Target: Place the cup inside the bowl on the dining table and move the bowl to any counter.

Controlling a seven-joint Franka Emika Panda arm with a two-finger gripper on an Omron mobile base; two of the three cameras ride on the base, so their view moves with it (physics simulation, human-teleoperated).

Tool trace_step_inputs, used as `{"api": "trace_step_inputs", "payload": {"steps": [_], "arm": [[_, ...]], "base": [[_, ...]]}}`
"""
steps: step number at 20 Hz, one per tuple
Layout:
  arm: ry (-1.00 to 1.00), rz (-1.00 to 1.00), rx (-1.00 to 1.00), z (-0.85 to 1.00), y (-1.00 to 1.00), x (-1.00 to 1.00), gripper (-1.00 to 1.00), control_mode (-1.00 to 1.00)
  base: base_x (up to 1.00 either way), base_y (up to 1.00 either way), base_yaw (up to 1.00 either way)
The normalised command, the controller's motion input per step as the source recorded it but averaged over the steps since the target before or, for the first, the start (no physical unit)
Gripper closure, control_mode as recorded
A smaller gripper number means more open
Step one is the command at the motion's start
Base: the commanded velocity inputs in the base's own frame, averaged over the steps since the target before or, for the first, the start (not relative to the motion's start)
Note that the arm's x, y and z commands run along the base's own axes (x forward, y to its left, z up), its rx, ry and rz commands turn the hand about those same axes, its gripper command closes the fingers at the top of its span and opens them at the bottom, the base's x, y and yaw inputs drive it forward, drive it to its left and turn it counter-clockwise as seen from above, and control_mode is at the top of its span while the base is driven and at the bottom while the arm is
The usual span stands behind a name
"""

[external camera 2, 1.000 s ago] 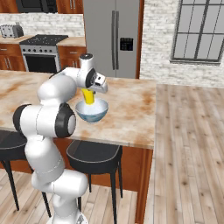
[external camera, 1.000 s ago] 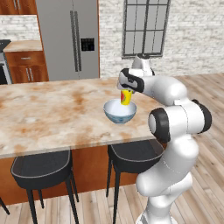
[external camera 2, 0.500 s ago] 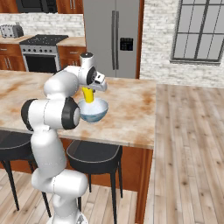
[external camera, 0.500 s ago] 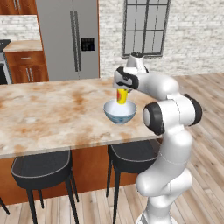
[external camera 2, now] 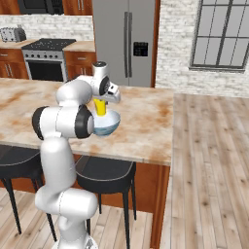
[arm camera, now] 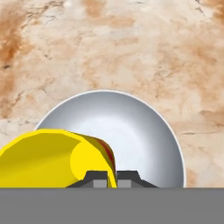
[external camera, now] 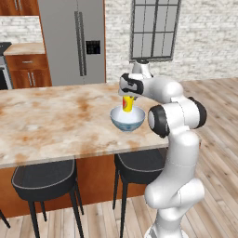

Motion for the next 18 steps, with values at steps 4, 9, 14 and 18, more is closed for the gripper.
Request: {"api": "trace_step_inputs", "payload": {"steps": [4, 9, 14, 18], "arm": [[0.00, 0.00, 0.00, -0.26, 0.05, 0.19, 1.00, -1.00], [0.00, 0.00, 0.00, -0.20, 0.13, 0.03, 1.00, -1.00], [0.00, 0.00, -0.01, -0.22, 0.10, 0.00, 1.00, -1.00], [0.00, 0.00, -0.03, -0.13, 0.00, 0.00, 1.00, -1.00]], "base": [[0.00, 0.00, 0.00], [0.00, 0.00, 0.00], [0.00, 0.00, 0.00], [0.00, 0.00, 0.00]]}}
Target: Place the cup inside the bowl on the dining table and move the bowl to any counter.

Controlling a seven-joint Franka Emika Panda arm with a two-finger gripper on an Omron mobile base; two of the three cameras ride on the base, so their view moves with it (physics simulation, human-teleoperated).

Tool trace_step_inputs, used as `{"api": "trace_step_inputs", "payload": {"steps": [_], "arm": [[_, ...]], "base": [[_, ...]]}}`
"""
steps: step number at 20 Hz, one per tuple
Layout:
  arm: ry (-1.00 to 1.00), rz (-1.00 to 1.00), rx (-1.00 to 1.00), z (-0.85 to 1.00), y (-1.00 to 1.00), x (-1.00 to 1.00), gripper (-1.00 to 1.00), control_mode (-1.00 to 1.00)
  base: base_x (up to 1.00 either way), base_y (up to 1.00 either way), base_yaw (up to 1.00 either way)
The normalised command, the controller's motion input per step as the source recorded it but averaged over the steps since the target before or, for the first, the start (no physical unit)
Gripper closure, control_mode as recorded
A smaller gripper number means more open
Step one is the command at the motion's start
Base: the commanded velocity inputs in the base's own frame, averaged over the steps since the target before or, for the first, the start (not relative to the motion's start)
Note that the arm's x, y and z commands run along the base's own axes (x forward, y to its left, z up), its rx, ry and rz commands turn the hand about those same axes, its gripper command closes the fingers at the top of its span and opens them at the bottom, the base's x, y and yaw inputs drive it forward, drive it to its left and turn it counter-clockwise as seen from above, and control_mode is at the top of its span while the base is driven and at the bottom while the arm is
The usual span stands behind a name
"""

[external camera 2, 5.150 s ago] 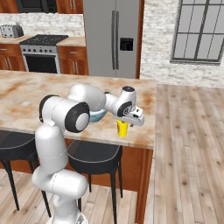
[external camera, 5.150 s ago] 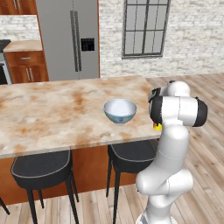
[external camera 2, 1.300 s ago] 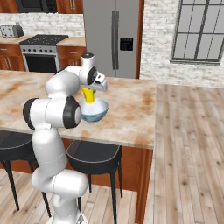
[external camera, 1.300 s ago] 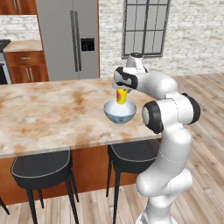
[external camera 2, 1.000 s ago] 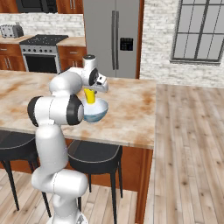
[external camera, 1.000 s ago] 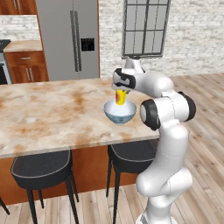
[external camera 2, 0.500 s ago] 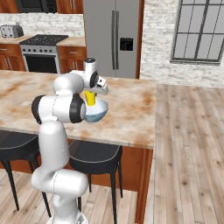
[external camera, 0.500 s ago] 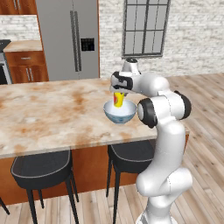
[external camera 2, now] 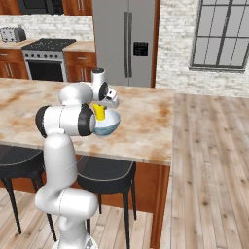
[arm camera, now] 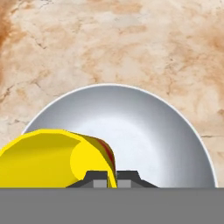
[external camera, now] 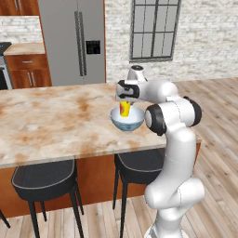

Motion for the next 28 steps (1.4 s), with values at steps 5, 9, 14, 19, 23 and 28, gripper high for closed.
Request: {"api": "trace_step_inputs", "payload": {"steps": [5, 9, 14, 19, 23, 28], "arm": [[0.00, 0.00, -0.03, -0.13, 0.00, 0.00, 1.00, -1.00], [0.00, 0.00, 0.00, -0.18, 0.00, 0.07, 1.00, -1.00], [0.00, 0.00, 0.00, -0.26, 0.00, 0.11, 1.00, -1.00], [-0.02, 0.00, 0.00, -0.12, 0.00, 0.21, 1.00, -1.00], [0.00, 0.00, 0.00, -0.07, 0.00, 0.13, 1.00, -1.00], [0.00, 0.00, 0.00, 0.00, 0.00, 0.00, 1.00, -1.00]], "base": [[0.00, 0.00, 0.00], [0.00, 0.00, 0.00], [0.00, 0.00, 0.00], [0.00, 0.00, 0.00], [0.00, 0.00, 0.00], [0.00, 0.00, 0.00]]}}
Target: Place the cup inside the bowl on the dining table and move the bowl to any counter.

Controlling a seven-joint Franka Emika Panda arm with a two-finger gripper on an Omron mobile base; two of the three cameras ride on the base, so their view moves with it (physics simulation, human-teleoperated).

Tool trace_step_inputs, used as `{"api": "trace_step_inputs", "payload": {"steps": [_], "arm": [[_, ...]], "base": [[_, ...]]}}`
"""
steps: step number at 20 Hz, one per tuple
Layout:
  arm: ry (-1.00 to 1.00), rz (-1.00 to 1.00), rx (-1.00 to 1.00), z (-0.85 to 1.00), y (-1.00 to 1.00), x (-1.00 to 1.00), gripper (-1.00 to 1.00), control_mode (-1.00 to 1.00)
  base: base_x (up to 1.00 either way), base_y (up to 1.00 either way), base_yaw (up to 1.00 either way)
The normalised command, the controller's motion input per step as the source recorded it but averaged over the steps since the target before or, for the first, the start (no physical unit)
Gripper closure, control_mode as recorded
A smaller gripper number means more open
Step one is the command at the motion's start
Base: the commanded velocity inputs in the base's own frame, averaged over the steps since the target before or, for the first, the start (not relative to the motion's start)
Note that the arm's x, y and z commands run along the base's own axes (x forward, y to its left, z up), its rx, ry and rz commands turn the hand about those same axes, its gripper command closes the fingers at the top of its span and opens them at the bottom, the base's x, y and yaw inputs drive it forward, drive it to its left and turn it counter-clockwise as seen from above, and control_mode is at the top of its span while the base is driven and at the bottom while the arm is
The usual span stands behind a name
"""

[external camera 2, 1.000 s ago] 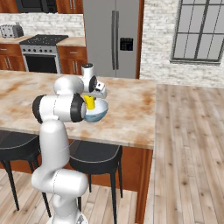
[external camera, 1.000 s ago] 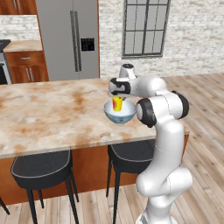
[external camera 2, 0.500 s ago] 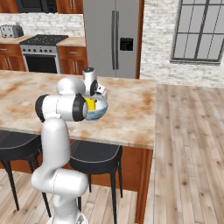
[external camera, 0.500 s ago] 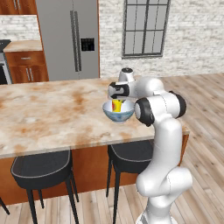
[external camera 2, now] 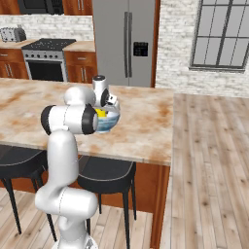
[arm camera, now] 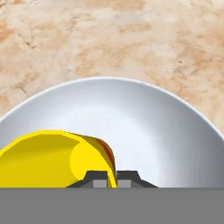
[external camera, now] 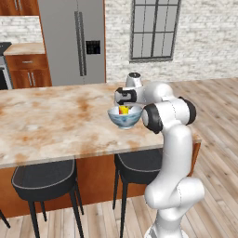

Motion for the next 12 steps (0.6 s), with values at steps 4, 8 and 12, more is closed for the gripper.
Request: {"api": "trace_step_inputs", "payload": {"steps": [4, 8, 12], "arm": [[0.00, 0.00, 0.00, 0.00, 0.00, -0.14, 1.00, -1.00], [0.00, 0.00, 0.00, 0.00, 0.00, -0.29, 1.00, -1.00], [0.00, 0.00, 0.00, 0.00, 0.00, -0.24, 1.00, -1.00]], "base": [[0.00, 0.00, 0.00], [0.00, 0.00, 0.00], [0.00, 0.00, 0.00]]}}
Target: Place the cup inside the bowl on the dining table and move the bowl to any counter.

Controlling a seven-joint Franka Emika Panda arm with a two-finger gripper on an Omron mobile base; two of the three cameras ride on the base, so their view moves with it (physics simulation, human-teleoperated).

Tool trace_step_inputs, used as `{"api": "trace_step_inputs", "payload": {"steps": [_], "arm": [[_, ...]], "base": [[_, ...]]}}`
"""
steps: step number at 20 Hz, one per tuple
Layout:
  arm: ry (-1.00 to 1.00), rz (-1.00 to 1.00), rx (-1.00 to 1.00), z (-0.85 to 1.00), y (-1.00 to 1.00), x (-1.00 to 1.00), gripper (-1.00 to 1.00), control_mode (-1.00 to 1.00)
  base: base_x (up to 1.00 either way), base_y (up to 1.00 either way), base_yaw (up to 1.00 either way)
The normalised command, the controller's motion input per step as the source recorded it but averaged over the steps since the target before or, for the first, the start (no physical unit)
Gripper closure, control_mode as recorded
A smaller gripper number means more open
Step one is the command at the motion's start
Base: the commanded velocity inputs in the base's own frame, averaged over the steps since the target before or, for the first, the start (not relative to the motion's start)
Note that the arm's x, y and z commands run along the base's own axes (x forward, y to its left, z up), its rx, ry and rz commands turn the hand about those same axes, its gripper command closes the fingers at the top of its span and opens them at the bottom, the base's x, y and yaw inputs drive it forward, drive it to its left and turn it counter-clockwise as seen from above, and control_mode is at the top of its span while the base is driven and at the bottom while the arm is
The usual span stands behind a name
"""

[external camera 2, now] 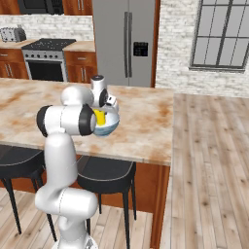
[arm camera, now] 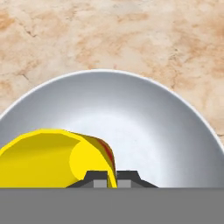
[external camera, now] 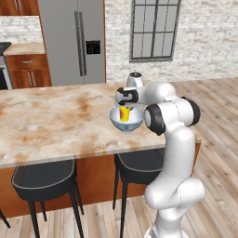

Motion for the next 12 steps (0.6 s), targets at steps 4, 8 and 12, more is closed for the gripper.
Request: {"api": "trace_step_inputs", "payload": {"steps": [4, 8, 12], "arm": [[0.00, 0.00, 0.00, -0.14, 0.00, -0.18, 1.00, -1.00], [0.00, 0.00, 0.00, -0.28, 0.00, -0.05, 1.00, -1.00], [0.00, 0.00, 0.00, -0.01, 0.00, 0.00, 1.00, -1.00]], "base": [[0.00, 0.00, 0.00], [0.00, 0.00, 0.00], [0.00, 0.00, 0.00]]}}
